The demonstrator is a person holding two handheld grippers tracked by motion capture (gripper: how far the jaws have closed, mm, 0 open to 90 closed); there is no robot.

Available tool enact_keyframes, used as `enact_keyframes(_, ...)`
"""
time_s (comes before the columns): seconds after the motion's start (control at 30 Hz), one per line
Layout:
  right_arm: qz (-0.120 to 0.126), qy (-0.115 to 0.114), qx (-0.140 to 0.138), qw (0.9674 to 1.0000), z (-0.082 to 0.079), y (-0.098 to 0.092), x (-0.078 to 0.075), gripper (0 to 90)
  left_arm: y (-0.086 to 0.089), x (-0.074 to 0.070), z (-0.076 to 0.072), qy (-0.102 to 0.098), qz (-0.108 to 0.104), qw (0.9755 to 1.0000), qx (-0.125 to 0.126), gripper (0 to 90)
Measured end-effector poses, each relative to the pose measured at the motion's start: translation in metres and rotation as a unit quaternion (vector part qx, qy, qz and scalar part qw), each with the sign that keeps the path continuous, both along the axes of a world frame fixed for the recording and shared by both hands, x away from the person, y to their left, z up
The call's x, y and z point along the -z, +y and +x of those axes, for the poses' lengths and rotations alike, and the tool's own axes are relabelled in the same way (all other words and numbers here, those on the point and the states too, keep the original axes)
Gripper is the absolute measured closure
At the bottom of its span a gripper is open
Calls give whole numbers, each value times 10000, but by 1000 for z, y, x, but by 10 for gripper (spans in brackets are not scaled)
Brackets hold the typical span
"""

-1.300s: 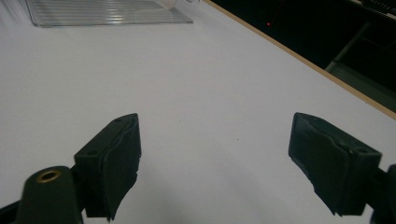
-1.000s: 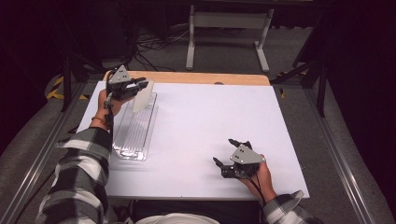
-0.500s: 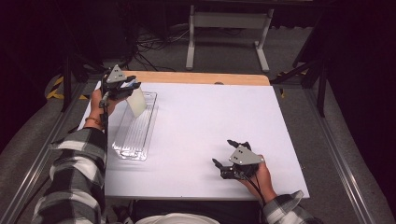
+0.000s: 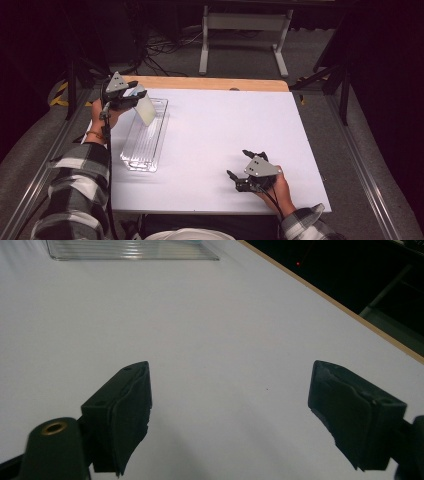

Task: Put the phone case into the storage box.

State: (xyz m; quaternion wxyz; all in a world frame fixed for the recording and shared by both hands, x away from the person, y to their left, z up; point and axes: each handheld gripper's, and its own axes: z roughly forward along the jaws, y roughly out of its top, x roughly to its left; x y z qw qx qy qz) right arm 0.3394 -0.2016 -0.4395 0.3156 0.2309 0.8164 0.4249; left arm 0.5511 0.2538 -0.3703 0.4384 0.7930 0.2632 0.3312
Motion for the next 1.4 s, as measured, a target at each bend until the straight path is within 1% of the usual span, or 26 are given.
enact_keyframes(0.03, -4, -2, 2, 10000, 0, 0, 0, 183, 1, -1, -2, -22, -13, 10000, -15, 458)
enact_keyframes(0.13, 9, -19, -9, 10000, -1, 0, -1, 185, 5, -2, -9, -87, -118, 9999, -53, 447)
enact_keyframes(0.17, 10, -34, -18, 10000, -1, 1, -1, 185, 7, -4, -11, -91, -185, 9998, -44, 426)
enact_keyframes(0.3, 8, -27, -14, 10000, -1, 1, -1, 187, 9, -8, -23, -235, -375, 9990, 43, 419)
enact_keyframes(0.4, 22, -57, -11, 10000, -2, 1, -2, 188, 8, -8, -31, -255, -428, 9986, 150, 417)
enact_keyframes(0.5, 42, -80, -9, 10000, -2, 0, -3, 188, 7, -7, -38, -269, -477, 9984, 113, 379)
enact_keyframes(0.53, 42, -80, -9, 10000, -2, 0, -3, 188, 7, -7, -38, -269, -477, 9984, 113, 374)
enact_keyframes(0.57, 40, -79, -9, 10000, -2, 0, -3, 187, 8, -6, -41, -271, -520, 9982, 93, 374)
enact_keyframes(0.6, 36, -76, -5, 10000, -2, 0, -3, 188, 9, -3, -43, -265, -626, 9977, 59, 372)
enact_keyframes(0.67, 37, -85, -2, 10000, -2, 0, -3, 187, 10, 0, -46, -196, -702, 9973, 39, 372)
enact_keyframes(0.73, 28, -100, 0, 9999, -3, 0, -3, 187, 12, 8, -50, -133, -771, 9969, -55, 373)
enact_keyframes(0.77, 34, -101, 3, 9999, -3, 0, -3, 188, 12, 8, -50, -133, -771, 9969, -55, 373)
enact_keyframes(0.8, 42, -94, 11, 9999, -3, -1, -4, 188, 14, 13, -53, -33, -761, 9970, -157, 363)
enact_keyframes(0.83, 50, -91, 16, 9999, -3, -1, -4, 188, 17, 16, -54, 28, -802, 9966, -180, 362)
enact_keyframes(0.87, 76, -93, 29, 9999, -3, -1, -4, 188, 18, 17, -55, 83, -895, 9958, -170, 368)
enact_keyframes(0.93, 88, -102, 24, 9999, -3, -1, -4, 188, 22, 21, -58, 166, -938, 9952, -232, 376)
enact_keyframes(0.97, 87, -113, 28, 9999, -3, -1, -4, 189, 24, 23, -58, 245, -976, 9947, -203, 378)
enact_keyframes(1.03, 85, -101, 19, 9999, -3, -1, -4, 189, 24, 24, -59, 277, -1005, 9943, -207, 405)
enact_keyframes(1.1, 68, -89, 6, 9999, -3, 0, -4, 189, 23, 30, -59, 432, -869, 9949, -286, 408)
enact_keyframes(1.13, 68, -89, 6, 9999, -3, 0, -4, 189, 23, 30, -59, 432, -869, 9949, -286, 418)
enact_keyframes(1.17, 59, -99, -6, 9999, -3, 0, -4, 189, 22, 32, -58, 506, -801, 9950, -301, 418)
enact_keyframes(1.2, 56, -105, -16, 9999, -3, 0, -5, 189, 21, 34, -57, 571, -794, 9947, -312, 428)
enact_keyframes(1.3, 71, -100, -17, 9999, -3, 0, -5, 189, 20, 36, -55, 620, -772, 9946, -297, 477)
enact_keyframes(1.33, 69, -90, -15, 9999, -3, 0, -5, 189, 19, 37, -53, 633, -702, 9949, -348, 477)
enact_keyframes(1.37, 70, -86, -13, 9999, -3, -1, -4, 189, 17, 38, -51, 663, -687, 9949, -339, 510)
enact_keyframes(1.4, 65, -78, -16, 9999, -2, 0, -4, 189, 15, 40, -50, 683, -617, 9951, -370, 521)
